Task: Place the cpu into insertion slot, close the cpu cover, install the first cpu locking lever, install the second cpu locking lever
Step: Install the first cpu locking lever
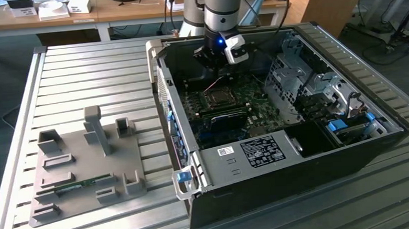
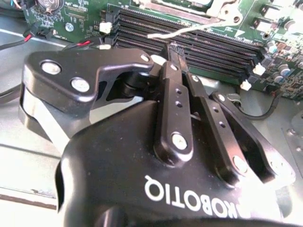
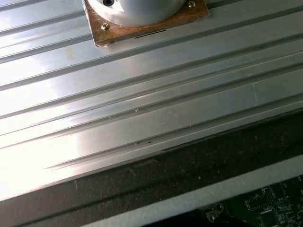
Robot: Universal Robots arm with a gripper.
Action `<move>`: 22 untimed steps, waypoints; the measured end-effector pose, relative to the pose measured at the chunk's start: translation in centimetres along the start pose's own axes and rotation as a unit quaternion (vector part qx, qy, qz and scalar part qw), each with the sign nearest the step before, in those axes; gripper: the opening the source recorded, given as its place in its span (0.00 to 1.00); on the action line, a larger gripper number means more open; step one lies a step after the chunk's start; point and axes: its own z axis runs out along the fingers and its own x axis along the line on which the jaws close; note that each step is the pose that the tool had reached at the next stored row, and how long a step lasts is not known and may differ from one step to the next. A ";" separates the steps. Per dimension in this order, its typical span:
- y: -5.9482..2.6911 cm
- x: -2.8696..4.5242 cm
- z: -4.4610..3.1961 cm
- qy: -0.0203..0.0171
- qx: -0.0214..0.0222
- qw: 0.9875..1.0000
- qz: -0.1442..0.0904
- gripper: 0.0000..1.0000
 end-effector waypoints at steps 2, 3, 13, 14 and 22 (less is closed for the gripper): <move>-0.10 -0.03 -0.02 0.000 0.000 1.000 0.000 0.11; -0.16 -0.05 -0.03 0.000 0.000 1.000 0.000 0.11; -0.73 -0.23 -0.12 0.000 0.000 1.000 0.000 0.11; -0.78 -0.25 -0.12 0.000 0.000 1.000 0.000 0.11; -0.92 -0.25 0.22 0.000 0.000 1.000 0.000 0.11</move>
